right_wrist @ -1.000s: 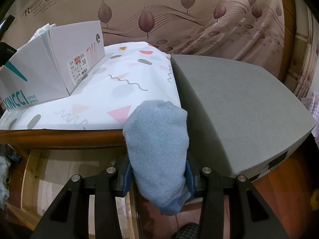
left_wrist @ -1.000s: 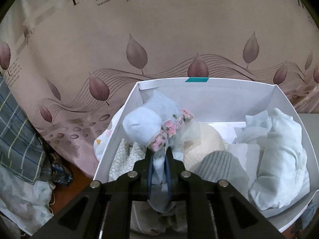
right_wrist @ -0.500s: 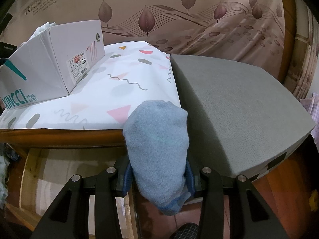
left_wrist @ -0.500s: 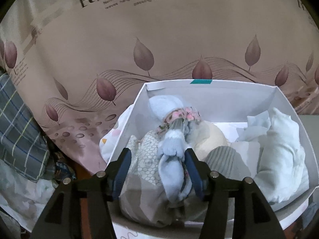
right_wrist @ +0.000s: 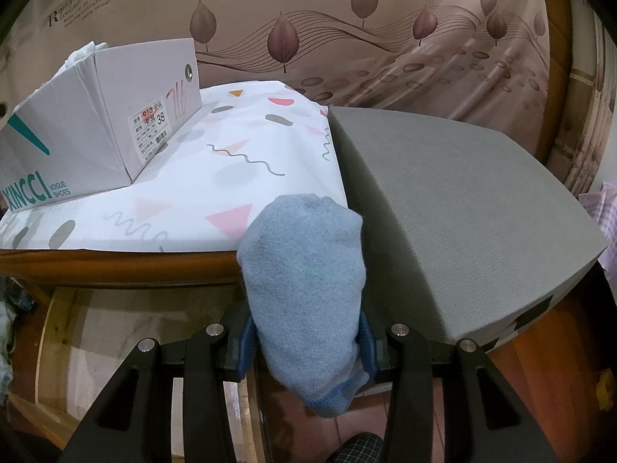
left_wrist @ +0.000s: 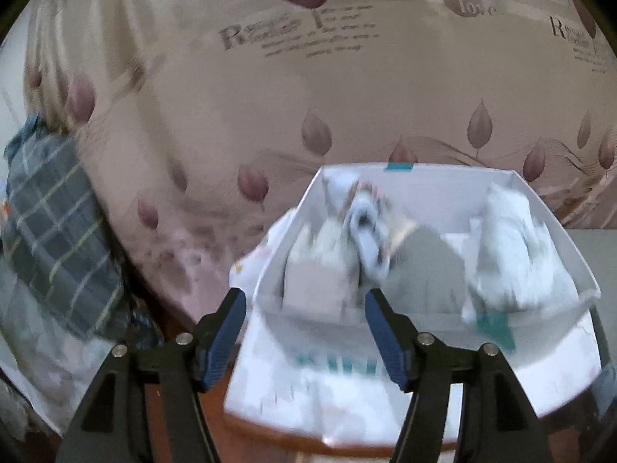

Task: Take underwear out of drawer
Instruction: 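Withdraw the left tool from the box while the right carries blue underwear over it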

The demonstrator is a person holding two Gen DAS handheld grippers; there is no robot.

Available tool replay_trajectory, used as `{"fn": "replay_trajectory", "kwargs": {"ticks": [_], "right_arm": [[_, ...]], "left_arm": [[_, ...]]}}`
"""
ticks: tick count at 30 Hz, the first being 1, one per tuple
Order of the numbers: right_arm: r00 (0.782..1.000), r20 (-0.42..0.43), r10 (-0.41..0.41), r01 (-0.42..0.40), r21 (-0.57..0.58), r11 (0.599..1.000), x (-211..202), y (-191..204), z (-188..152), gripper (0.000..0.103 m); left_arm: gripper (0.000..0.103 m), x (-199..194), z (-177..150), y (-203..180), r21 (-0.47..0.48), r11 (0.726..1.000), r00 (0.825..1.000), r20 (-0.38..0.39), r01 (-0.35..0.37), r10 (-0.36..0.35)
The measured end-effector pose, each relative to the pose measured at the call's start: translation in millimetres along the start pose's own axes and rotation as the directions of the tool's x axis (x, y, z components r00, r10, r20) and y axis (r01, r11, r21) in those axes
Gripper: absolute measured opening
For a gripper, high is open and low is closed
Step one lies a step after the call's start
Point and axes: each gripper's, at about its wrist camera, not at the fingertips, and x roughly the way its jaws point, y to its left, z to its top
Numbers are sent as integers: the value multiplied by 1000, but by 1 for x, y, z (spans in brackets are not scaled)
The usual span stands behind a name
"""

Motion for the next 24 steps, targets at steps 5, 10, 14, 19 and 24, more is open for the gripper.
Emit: {"fn": "replay_trajectory", "kwargs": {"ticks": [5,10,14,19,24], "right_arm": [[1000,8,-19,19,-19,1000,-2,3,0,40],[1000,28,-7,8,-26,1000,-6,4,0,40],[999,52,-7,8,-29,1000,-9,5,1,40],[998,65,-1,5,-64,998,-8,12,2,40],[999,44,20,-18,-47,999,-9,14,4,40]], "left_arm": [[66,-15,-47,19,-95,996,1000,4,2,-2],[66,-4,-83,28,-147,989,996,-92,-1,-13],[66,1,-108,25,-92,989,991,-66,-120,114],[66,11,-119,32,-98,990,991,-93,-104,95],[66,18,-126,37,-124,991,991,-124,-55,39]]}}
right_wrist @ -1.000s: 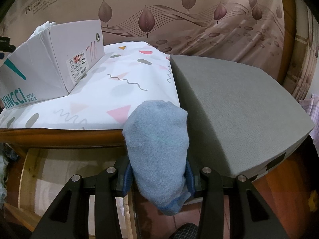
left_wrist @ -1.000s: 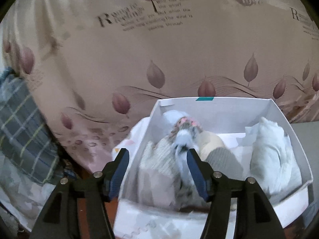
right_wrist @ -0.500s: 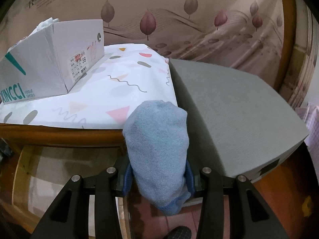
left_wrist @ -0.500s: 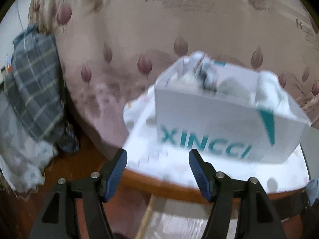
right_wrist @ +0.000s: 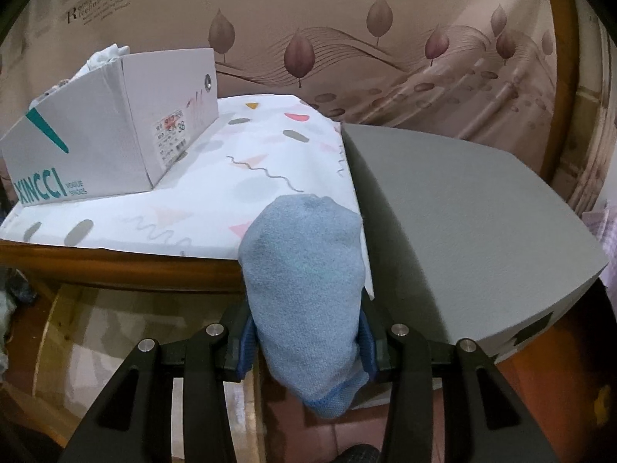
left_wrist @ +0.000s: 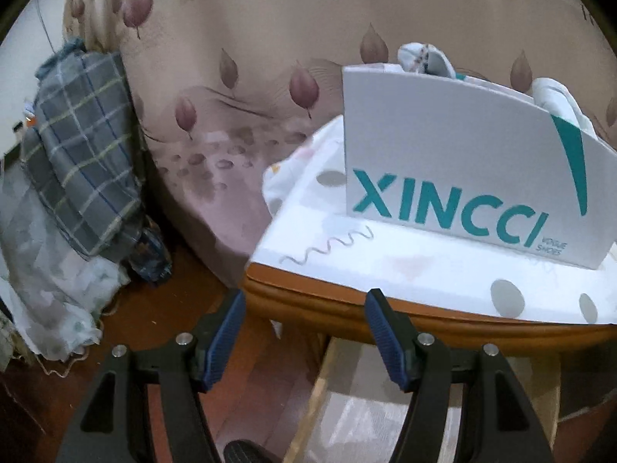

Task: Take underwear out of drawer
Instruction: 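Withdraw the left tool from the box while the right carries blue underwear over it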

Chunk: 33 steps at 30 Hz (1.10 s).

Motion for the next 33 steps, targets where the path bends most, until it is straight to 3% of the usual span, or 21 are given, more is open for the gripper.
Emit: {"fn": "replay_trajectory", "kwargs": {"ticks": [4,12,21,33], "right_arm": [[1000,-2,-4,4,-42,999,-5,9,6,40],[999,1,33,-33,-65,997,-24,19,35,40],[997,26,72,-68,-115,991,-60,28,90,40],[975,41,219,-208,-187,960,-87,88,170,40]], "left_arm": [[66,5,1,3,-29,998,998,-33,49,-50],[66,8,-1,-1,2,999,998,-40,41,-41],[66,9,-4,0,15,1000,999,-46,24,-23],[66,4,-2,24,-34,999,1000,-26,-6,5]]}}
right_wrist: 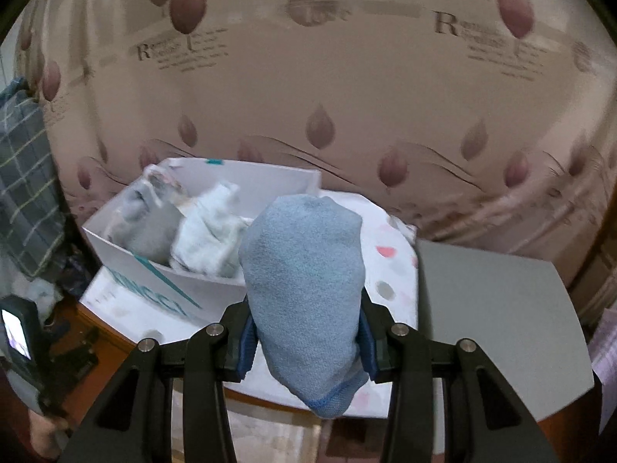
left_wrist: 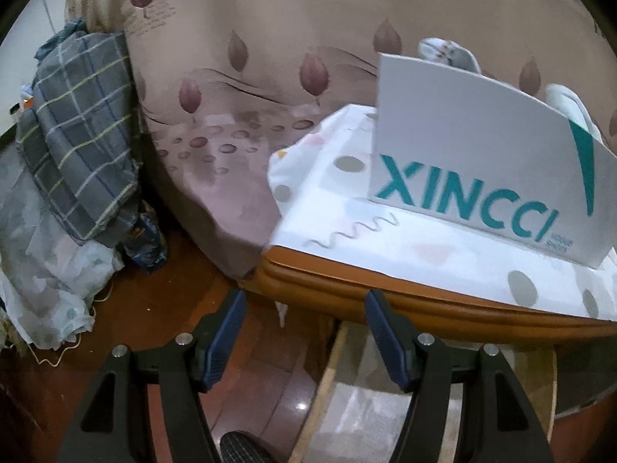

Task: Take underwear out of drawer
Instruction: 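Withdraw the left tool from the box while the right carries blue underwear over it, then open the right tool to drop the blue underwear into the box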

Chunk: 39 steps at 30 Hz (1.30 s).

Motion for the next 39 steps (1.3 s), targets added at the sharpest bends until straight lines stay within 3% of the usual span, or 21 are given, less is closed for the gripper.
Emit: {"fn": "replay_trajectory", "kwargs": {"ticks": [8,18,25,39], "right_arm": [[997,-11,82,-82,-53,995,22,46,48,40],[982,-97,164,-174,-102,980,76,119,78,40],[983,-144,117,-137,-142,980,119,146,85,40],[970,-245,-3,-24,-107,994,190,138,78,46]], "left_arm": [[66,8,4,37,-127,990,998,-37,-55,50],[66,10,4,51,-150,986,997,-48,-72,66],[66,10,4,61,-168,982,996,-51,-85,77],[66,10,4,62,-180,982,997,-63,-62,51]]}}
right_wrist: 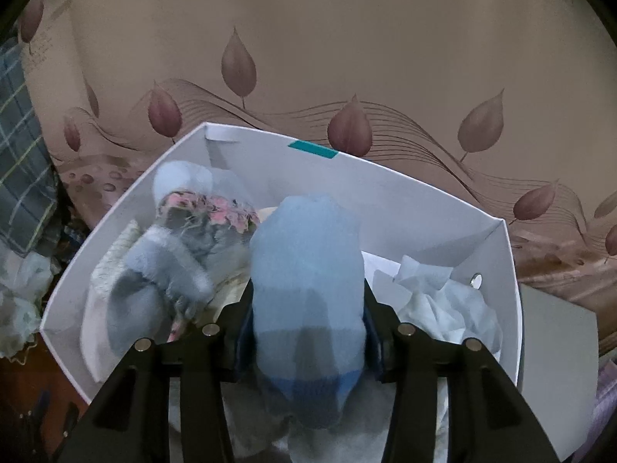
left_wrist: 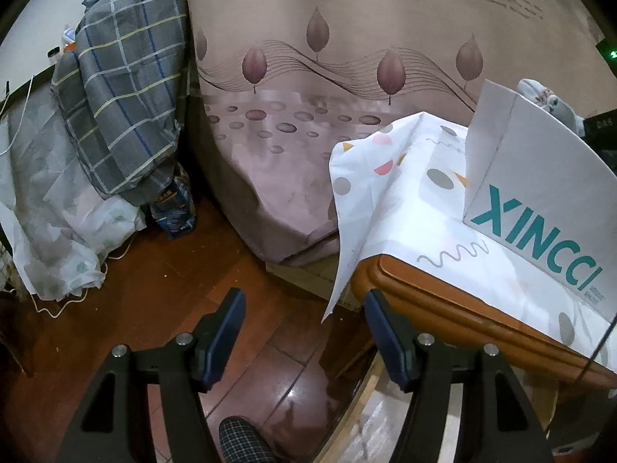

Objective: Take underwear out of drawer

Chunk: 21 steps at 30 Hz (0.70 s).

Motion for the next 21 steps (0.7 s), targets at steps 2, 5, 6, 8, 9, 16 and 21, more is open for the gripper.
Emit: {"fn": "replay_trajectory", "kwargs": {"ticks": [2,5,6,8,9,16,21], "right_arm": [[1000,-2,-7,7,0,1000,3,1,0,49],[1000,4,-22,22,13,1000,3,0,-1,61],[1000,5,-23,23,17,1000,3,0,-1,66],[1000,11,-19,19,35,999,1,-2,-3,69],[1000,16,-20,19,41,999,0,-3,-3,74],[999,47,-27,24,56,998,-18,-6,-11,90],[996,84,-25,21,47,999,-38,-6,-19,94]], "left_arm": [[66,0,0,-1,2,1000,1000,2,0,0],[66,-1,0,-2,3,1000,1000,2,11,-11],[66,-1,0,-3,8,1000,1000,3,9,-9],[66,-1,0,-4,12,1000,1000,4,12,-12],[66,-2,0,-4,12,1000,1000,5,13,-14],[66,-2,-2,-10,34,999,1000,4,16,-16],[66,-2,-3,-16,52,998,1000,5,21,-21]]}}
